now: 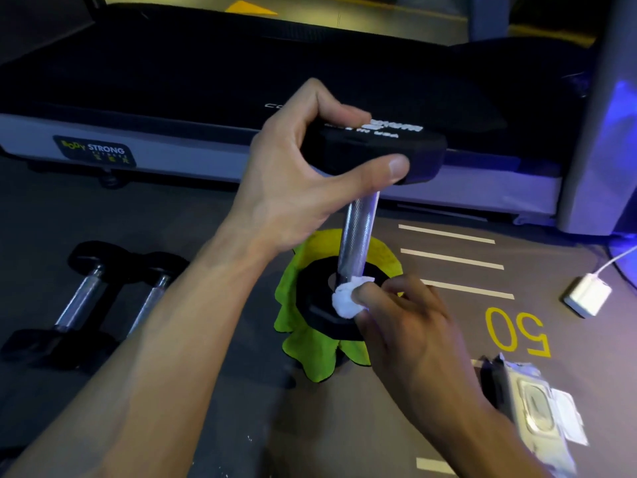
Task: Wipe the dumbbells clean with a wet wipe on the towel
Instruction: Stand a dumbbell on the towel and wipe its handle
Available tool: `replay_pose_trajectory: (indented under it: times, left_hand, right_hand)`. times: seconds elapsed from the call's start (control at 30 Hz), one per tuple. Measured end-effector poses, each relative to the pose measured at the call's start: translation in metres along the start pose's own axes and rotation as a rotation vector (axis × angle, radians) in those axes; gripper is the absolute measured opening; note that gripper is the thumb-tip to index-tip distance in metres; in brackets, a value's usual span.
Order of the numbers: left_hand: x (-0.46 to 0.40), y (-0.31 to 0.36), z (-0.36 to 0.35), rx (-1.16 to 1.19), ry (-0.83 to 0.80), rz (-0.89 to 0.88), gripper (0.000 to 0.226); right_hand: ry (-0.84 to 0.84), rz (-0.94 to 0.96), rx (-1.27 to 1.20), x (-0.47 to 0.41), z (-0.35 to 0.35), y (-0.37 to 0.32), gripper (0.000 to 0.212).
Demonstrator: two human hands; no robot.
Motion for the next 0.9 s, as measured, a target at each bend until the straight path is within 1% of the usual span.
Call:
replay_pose_trajectory:
  times: [0.07,0.13,0.23,0.33,0.47,0.57,0.63,0.7,0.73,0.77,0.83,0.9]
  left_hand:
    - [0.001,0.001,0.002,-0.016,0.011,0.016,0.047]
    - [0.002,0.002,0.000,-0.026,-0.001,0.023,0.048]
    - [0.002,0.003,-0.001,-0.035,-0.020,0.025,0.047]
    - [0.001,0.002,0.001,-0.046,-0.020,0.022,0.047]
    - [0.001,-0.001,0.005,-0.043,-0.024,0.027,0.045]
    - [0.002,-0.001,0.003,-0.038,-0.033,0.028,0.045]
    - [0.002,-0.001,0.001,-0.030,-0.033,0.024,0.045]
    - [0.002,0.000,-0.001,-0.026,-0.030,0.021,0.045]
    - [0.002,0.000,-0.001,-0.027,-0.025,0.021,0.045]
    - [0.001,0.000,0.000,-0.028,-0.018,0.024,0.045]
    - [0.000,-0.001,0.001,-0.025,-0.010,0.035,0.043]
    - [-0.001,-0.001,0.002,-0.027,-0.003,0.037,0.043]
  right_hand:
    - [-0.053,0.015,-0.003,-0.002,-0.007,-0.004,0.019]
    - [-0.154,0.031,0.107,-0.007,-0.018,-0.012,0.023]
    - [-0.176,-0.032,0.188,-0.023,-0.026,-0.026,0.031]
    - [-0.204,-0.052,0.199,-0.026,-0.027,-0.031,0.035]
    - [-0.311,-0.102,0.089,0.003,-0.008,-0.007,0.032]
    - [-0.277,-0.103,-0.032,0.007,-0.002,0.006,0.028]
    - [-0.293,-0.089,-0.089,0.000,-0.017,0.002,0.026]
    - [-0.256,-0.057,-0.110,-0.004,-0.030,-0.003,0.017]
    - [-0.205,-0.077,-0.180,-0.006,-0.031,-0.001,0.013]
    - [-0.155,-0.144,-0.312,-0.007,-0.029,0.005,0.015]
    - [-0.054,-0.351,-0.635,-0.006,-0.021,0.024,0.019]
    - [0.041,-0.508,-0.801,-0.006,-0.011,0.045,0.020]
Point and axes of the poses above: each hand's wrist, its own x-axis away from the middle knuckle, its own z-axis out of the back of the hand, y = z × x, the point moved 5 cm from there along -x, towards the middle knuckle, and after that the axes turned 4 degrees about x, right-handed, at the moved point
